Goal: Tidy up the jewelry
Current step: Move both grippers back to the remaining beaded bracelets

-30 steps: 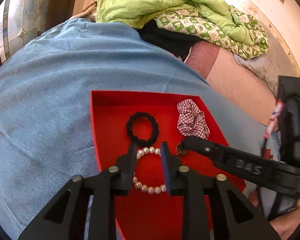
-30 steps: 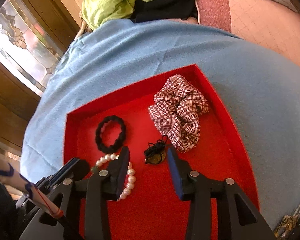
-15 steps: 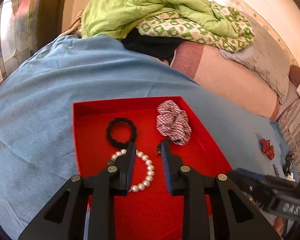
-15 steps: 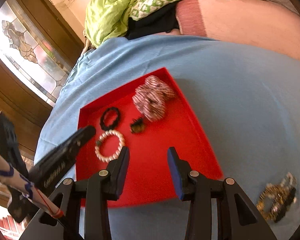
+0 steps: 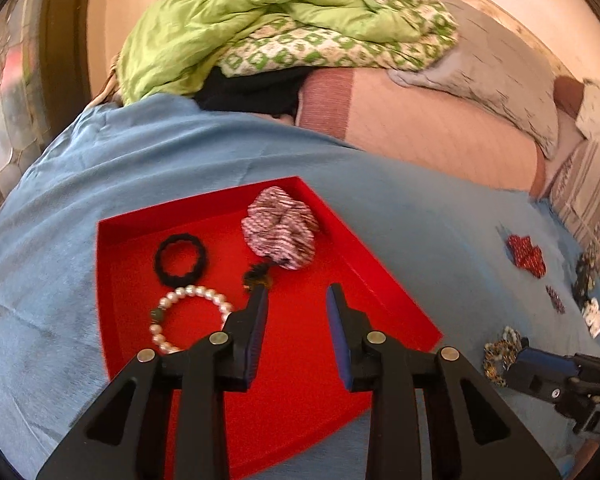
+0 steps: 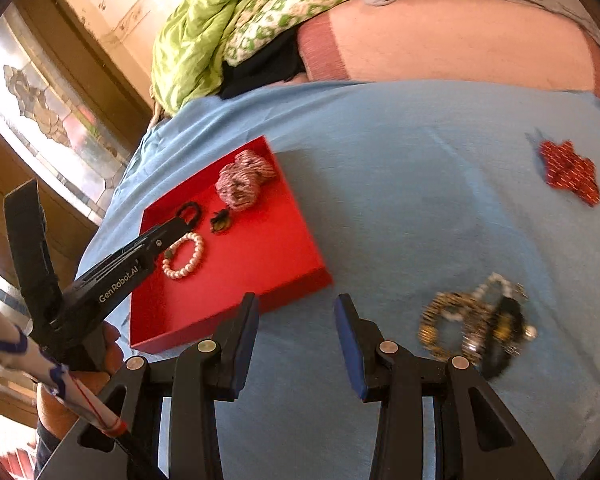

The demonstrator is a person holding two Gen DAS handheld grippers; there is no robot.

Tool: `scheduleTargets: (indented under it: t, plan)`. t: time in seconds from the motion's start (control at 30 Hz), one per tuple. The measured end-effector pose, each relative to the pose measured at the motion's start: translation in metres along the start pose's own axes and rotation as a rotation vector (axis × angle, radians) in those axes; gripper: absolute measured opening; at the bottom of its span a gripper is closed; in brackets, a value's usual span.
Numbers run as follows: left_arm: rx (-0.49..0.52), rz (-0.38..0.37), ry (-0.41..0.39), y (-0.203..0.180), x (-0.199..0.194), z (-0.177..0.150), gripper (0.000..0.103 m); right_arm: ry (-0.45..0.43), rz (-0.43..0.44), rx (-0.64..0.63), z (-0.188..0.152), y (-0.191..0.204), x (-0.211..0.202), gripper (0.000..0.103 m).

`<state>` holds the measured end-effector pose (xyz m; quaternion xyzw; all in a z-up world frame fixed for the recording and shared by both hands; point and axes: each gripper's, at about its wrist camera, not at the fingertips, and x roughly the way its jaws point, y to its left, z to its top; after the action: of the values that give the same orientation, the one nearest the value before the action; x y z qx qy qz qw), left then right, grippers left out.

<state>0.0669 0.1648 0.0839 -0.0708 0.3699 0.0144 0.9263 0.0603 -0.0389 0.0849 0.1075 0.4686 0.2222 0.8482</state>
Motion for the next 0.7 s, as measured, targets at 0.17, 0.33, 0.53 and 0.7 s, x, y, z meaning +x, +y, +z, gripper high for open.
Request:
scheduleTargets:
  t: [0.17, 0.33, 0.53, 0.7]
  plan:
    - [0.069, 0.005, 0.006, -0.027, 0.002, -0.005, 0.029, -0.010, -0.004, 0.052, -0.006, -0.030, -0.011, 0.043]
    - [0.119, 0.009, 0.013, -0.049, 0.006, -0.008, 0.029, -0.021, -0.003, 0.072, -0.007, -0.050, -0.023, 0.042]
    - [0.156, 0.000, 0.025, -0.072, 0.014, -0.011, 0.029, -0.020, -0.015, 0.096, -0.010, -0.074, -0.030, 0.042]
    - [0.203, -0.030, 0.038, -0.094, 0.017, -0.016, 0.029, -0.030, -0.049, 0.129, -0.012, -0.098, -0.039, 0.042]
